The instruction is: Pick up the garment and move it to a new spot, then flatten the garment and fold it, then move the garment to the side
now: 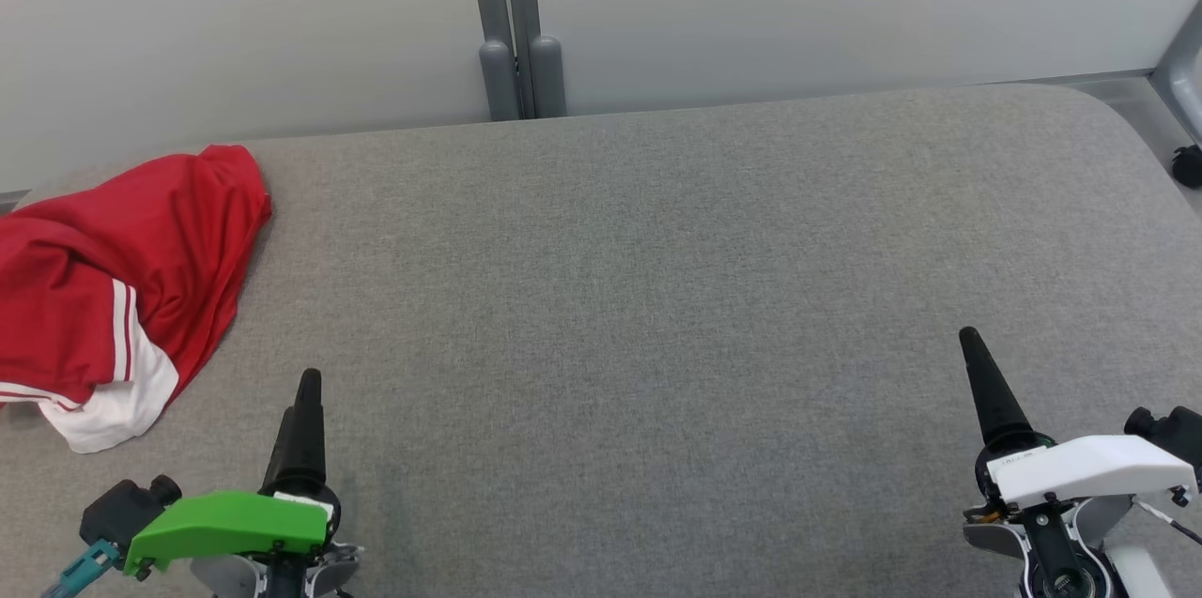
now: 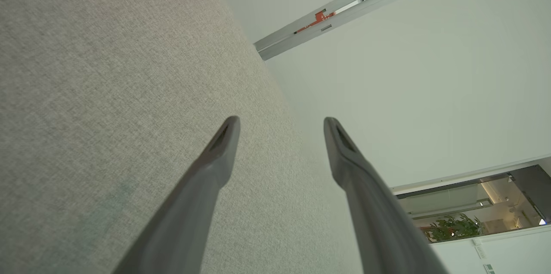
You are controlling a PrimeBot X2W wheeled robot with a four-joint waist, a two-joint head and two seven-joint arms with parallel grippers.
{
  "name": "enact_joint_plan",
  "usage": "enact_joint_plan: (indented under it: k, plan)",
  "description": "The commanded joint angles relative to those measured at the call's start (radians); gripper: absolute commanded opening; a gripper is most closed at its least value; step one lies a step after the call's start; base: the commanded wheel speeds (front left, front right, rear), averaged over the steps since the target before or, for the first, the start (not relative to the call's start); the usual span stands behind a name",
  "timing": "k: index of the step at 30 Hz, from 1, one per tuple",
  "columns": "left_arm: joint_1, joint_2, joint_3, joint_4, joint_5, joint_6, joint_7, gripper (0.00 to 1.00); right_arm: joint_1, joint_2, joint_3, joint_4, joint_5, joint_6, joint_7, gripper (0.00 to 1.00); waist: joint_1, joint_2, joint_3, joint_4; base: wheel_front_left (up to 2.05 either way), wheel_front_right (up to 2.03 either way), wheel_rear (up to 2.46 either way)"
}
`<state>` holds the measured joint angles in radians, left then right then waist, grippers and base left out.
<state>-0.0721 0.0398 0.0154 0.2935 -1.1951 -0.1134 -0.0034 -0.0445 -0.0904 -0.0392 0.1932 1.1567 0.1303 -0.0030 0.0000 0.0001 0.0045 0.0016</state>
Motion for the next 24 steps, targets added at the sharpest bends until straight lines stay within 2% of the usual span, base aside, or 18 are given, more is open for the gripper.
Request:
enact_joint_plan:
  k: [1,9,16,24]
  plan:
    - [-0.027,0.007,-0.007,-0.016,0.066,0.007,-0.013,1.00,-0.005,-0.013,0.006,-0.020,-0.064,0.000,-0.014,1.00,0.0000,-0.0001,0.000,-0.001,0.00,0.00,0.00]
    - [-0.017,0.016,-0.024,0.001,0.243,0.033,-0.044,1.00,-0.011,-0.007,0.030,0.001,-0.266,0.000,-0.043,1.00,0.0000,-0.0001,0.000,-0.006,0.00,0.00,0.00]
    - [-0.026,0.031,-0.043,0.027,0.361,0.045,-0.067,1.00,-0.022,-0.022,0.065,0.034,-0.368,0.000,-0.067,1.00,0.0000,-0.0001,0.002,-0.006,0.00,0.00,0.00]
    - [-0.019,0.041,-0.058,0.012,0.472,0.059,-0.093,1.00,-0.011,-0.024,0.050,0.017,-0.480,0.000,-0.094,1.00,0.0000,-0.0001,-0.002,-0.006,0.00,0.00,0.00]
